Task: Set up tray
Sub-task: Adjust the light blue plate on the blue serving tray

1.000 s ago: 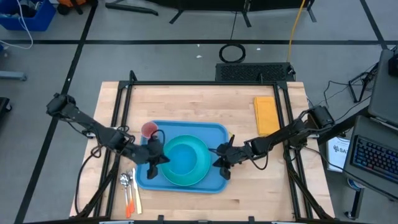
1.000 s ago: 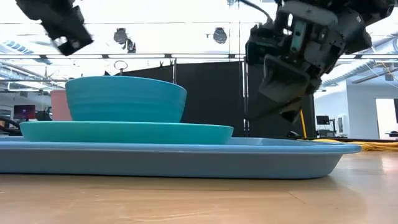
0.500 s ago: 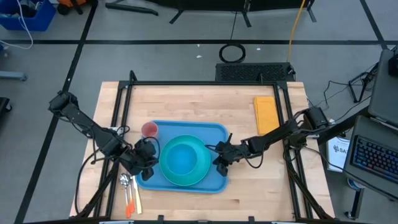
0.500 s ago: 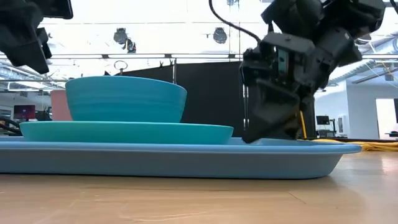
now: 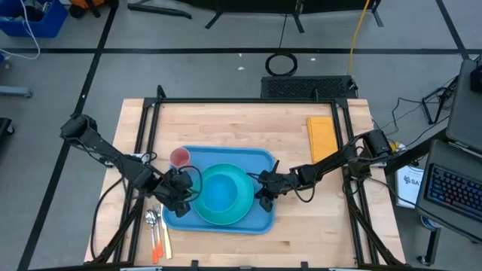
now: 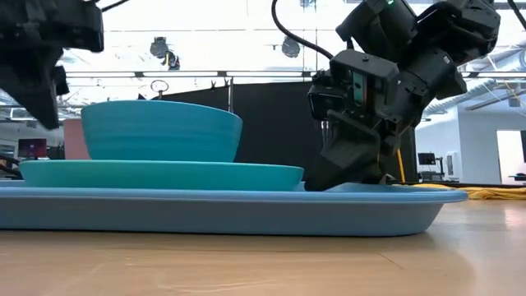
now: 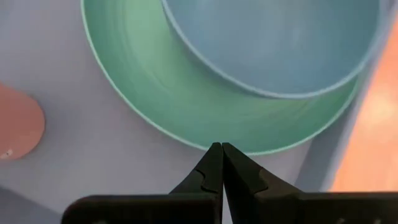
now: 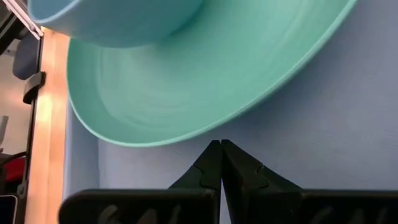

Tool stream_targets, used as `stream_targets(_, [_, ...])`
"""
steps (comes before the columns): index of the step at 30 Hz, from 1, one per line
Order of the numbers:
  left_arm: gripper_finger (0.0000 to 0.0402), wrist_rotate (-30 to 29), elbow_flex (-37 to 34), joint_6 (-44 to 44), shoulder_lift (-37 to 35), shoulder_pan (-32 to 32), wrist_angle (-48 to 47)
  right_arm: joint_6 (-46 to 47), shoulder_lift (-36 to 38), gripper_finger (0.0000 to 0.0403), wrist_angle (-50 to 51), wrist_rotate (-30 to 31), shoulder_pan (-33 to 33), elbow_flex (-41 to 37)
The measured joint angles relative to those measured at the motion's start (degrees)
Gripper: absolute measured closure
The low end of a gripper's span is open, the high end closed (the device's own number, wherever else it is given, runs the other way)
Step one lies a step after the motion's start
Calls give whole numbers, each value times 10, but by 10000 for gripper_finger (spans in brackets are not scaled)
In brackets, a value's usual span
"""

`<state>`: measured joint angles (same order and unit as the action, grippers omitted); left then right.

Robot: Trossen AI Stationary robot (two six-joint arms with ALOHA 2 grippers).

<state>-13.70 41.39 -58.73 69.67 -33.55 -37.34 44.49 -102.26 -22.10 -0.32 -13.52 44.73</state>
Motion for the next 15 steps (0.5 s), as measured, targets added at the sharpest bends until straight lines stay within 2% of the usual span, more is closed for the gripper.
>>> stream_targets(6, [398,15,0,37,37,18,27,-12,0,403,-13,3,0,0])
stream_targets(11, [388,12,0,57,39,26,47,-20,0,403,-25,3,0,0])
stream_targets(15, [398,12,0,61,39,30,48,-23,0,403,-31,11,0,0])
